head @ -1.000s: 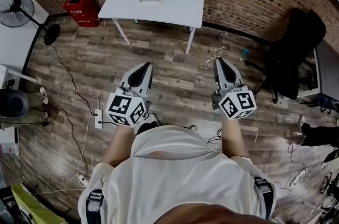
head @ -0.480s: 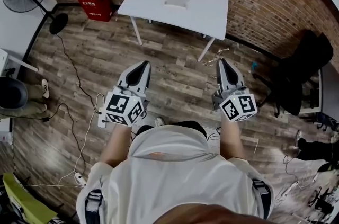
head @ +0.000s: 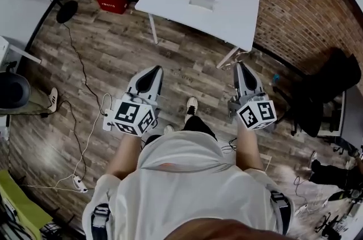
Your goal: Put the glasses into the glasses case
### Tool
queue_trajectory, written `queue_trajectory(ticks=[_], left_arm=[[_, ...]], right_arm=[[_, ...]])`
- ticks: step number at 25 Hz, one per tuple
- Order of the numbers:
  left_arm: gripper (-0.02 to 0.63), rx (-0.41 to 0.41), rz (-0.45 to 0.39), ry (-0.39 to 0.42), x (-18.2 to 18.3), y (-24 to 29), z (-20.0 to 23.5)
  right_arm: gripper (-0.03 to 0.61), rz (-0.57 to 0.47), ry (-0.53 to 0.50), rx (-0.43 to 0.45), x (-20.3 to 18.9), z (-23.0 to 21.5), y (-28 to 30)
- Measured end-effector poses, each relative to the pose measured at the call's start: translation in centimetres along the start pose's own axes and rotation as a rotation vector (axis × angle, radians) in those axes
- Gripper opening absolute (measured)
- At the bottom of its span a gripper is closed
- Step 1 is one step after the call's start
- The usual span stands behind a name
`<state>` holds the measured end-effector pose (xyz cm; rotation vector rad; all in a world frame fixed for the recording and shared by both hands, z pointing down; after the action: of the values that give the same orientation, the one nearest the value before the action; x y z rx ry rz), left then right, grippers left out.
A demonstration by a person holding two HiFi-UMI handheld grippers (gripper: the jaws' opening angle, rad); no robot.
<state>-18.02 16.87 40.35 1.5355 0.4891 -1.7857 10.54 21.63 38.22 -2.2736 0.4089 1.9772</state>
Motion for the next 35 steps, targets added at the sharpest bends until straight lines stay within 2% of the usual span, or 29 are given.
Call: queue_trajectory(ticks=[3, 6, 15, 24, 29, 35], left_arm=[[0.018, 0.04, 0.002, -0.015, 0.7, 1.5, 1.8], [0.018, 0.039, 0.002, -0.011, 1.9, 4.5, 2.5], [0.018, 0.016, 0.012, 0.051, 6.3, 16.7, 1.7], [0.018, 0.041, 0.025, 0.053, 8.1, 25.3, 2.3], [0.018, 0.047, 0.048, 0.052, 8.5, 28.7, 3.6], [0.018, 0.006, 0.054, 0.049, 9.0, 32.1, 5.9]], right_arm=[[0.058, 0.0, 0.007, 0.026, 0.2, -1.2, 2.8], [0.058, -0.016, 0.01, 0.038, 1.0, -3.3, 5.3], [0.058, -0.025, 0.056, 0.018, 3.1, -14.2, 10.8], [0.058, -0.004, 0.067, 0.033, 3.8, -22.3, 16.1], [0.058, 0.01, 0.087, 0.03, 3.5, -24.8, 18.4], [0.058, 0.027, 0.08, 0.01, 3.6, -26.0, 21.4]])
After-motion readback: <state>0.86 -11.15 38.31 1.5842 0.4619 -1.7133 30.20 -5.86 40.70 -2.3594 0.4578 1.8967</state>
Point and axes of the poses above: the fingertips, and each gripper's own axes: y forward along the fingers, z to its left, x out of its top, the point moved 5 cm from there along -y, backward along the fingers, and after that the axes turned 6 degrees about z, right-handed, at the moved point
